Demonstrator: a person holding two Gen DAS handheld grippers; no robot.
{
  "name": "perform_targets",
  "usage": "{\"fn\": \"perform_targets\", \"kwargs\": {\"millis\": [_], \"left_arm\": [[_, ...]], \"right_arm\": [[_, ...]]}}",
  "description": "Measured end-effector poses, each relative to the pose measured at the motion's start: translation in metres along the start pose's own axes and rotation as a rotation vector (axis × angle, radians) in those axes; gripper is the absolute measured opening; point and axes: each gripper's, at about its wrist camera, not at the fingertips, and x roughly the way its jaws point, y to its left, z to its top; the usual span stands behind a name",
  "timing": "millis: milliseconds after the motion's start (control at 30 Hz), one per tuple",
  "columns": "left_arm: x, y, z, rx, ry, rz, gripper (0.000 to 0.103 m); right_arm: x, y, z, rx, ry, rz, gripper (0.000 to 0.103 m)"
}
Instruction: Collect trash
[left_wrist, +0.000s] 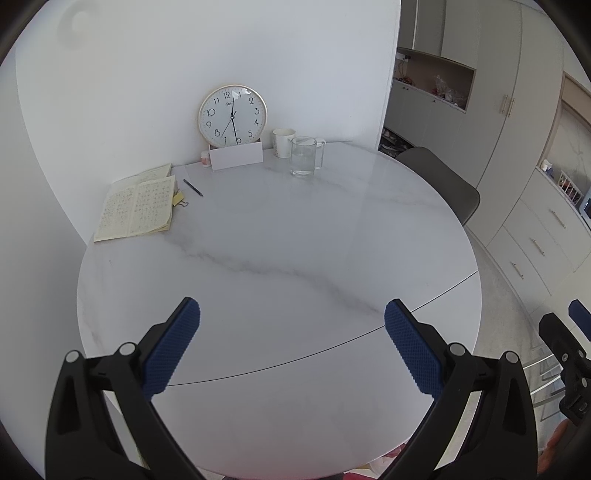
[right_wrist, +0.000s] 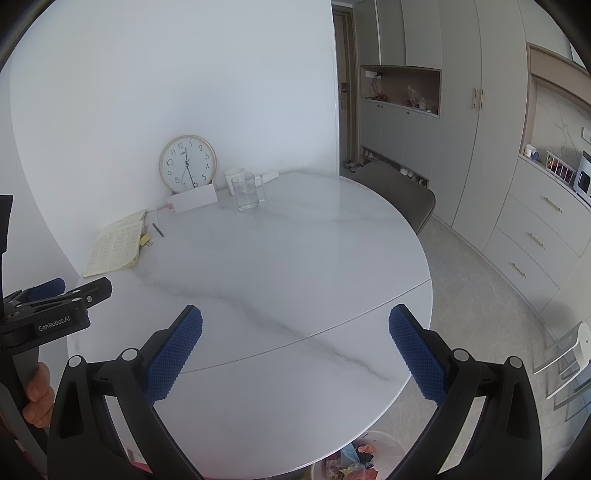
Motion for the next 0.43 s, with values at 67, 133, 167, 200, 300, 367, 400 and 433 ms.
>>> {"fn": "perform_targets", "kwargs": {"millis": [67, 133, 167, 200, 300, 367, 400, 433], "left_arm": [[0.0019, -0.0001, -0.0001, 0.0, 0.002, 0.003, 0.096], [0.0035, -0.0001, 0.0003, 0.006, 0.01, -0.006, 0.096], [0.004, -0.0005, 0.0004, 0.01, 0.013, -0.01, 0.096], [0.0044, -0.0008, 0.0008, 0.014, 0.015, -0.012, 0.096], [0.005, -0.0016, 0.0007, 0.021, 0.023, -0.016, 0.096], [0.0054, -0.0015, 0.001, 0.02, 0.027, -0.017, 0.096], [0.0056, -0.0012, 0.0012, 0.019, 0.028, -0.015, 0.096], [0.0057, -0.0008, 0.0014, 0.017, 0.027, -0.013, 0.096]], "right_arm": [[0.0009, 0.0001, -0.0005, -0.001, 0.001, 0.0, 0.101], [0.0018, 0.0, -0.0003, -0.002, 0.003, 0.001, 0.101], [0.0024, 0.0002, 0.0, -0.003, 0.004, 0.001, 0.101], [0.0026, -0.0004, -0.0006, -0.002, 0.005, 0.001, 0.101], [0.0034, 0.0005, 0.0008, -0.002, 0.007, 0.0, 0.101], [0.0036, 0.0005, 0.0008, -0.001, 0.007, 0.0, 0.101], [0.0037, 0.0004, 0.0008, -0.001, 0.008, 0.0, 0.101], [0.0036, 0.0003, 0.0008, -0.002, 0.007, 0.001, 0.101]]}}
